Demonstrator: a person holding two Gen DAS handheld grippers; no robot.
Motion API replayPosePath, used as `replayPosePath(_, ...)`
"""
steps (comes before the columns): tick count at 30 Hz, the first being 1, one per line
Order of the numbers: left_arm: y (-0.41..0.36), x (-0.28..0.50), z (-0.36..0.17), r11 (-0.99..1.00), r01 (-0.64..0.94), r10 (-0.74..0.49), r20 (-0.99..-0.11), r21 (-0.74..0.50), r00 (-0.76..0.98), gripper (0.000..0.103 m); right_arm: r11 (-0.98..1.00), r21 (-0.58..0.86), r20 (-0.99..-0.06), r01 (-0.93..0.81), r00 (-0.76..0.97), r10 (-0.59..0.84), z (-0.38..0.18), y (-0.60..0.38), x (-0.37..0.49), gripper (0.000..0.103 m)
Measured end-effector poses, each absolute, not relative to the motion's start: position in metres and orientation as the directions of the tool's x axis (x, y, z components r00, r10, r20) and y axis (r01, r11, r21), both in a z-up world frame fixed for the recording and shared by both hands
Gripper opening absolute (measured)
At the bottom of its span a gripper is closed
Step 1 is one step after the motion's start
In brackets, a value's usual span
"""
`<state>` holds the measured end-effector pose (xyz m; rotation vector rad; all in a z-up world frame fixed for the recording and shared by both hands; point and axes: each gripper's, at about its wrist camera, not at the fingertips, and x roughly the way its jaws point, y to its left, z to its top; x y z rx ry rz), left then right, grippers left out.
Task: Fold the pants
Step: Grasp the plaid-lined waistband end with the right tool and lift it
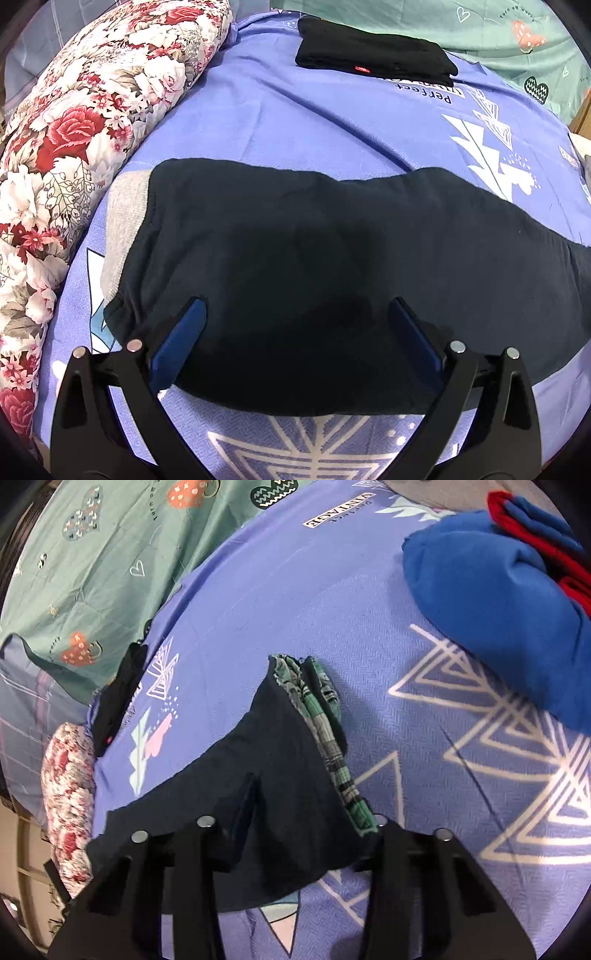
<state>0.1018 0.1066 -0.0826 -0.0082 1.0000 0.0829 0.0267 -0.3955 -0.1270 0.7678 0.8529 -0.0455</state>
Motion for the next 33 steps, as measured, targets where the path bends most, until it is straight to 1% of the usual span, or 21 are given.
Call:
replayPosePath(3,0.107,0.102,-0.082,0.997,-0.077,0.064,-0.840,0.027,0.539,0.100,0.716,0.618,-0.672,0.324,0.690,0.268,-0.125,-0.397,0.025,0.022)
replayPosePath(5,0.108,0.101,-0.080,0.997,-0.077,0.055,-0.840,0.015,0.540,0.100,0.715,0.628,-0.651,0.307,0.710,0.267,-0.118,-0.396,0.023,0.021)
replayPosePath(11,0.116,0.095,-0.068,0.996,-0.091,0.036,-0.823,-0.019,0.567,0.100,0.780,0.605,-0.561,0.159,0.780,0.276,-0.057,-0.364,0.021,0.021)
replayPosePath(15,0.124,0.089,-0.063,0.994,-0.099,0.027,-0.813,-0.038,0.582,0.100,0.805,0.592,-0.516,0.046,0.789,0.334,-0.028,-0.329,0.027,0.021)
replayPosePath(19,0.132,0.083,-0.061,0.993,-0.109,0.024,-0.808,-0.050,0.589,0.100,0.809,0.586,-0.493,-0.038,0.776,0.393,-0.014,-0.293,0.037,0.021)
replayPosePath(23,0.142,0.076,-0.057,0.990,-0.126,0.020,-0.798,-0.070,0.602,0.100,0.824,0.556,-0.505,-0.112,0.742,0.441,-0.013,-0.248,0.049,0.021)
replayPosePath(25,0.147,0.074,-0.056,0.988,-0.133,0.016,-0.794,-0.081,0.608,0.100,0.839,0.526,-0.528,-0.140,0.720,0.451,-0.018,-0.223,0.057,0.021)
replayPosePath(33,0.153,0.069,-0.063,0.986,-0.135,-0.001,-0.802,-0.102,0.597,0.100,0.848,0.491,-0.619,-0.201,0.604,0.502,-0.059,-0.142,0.083,0.021)
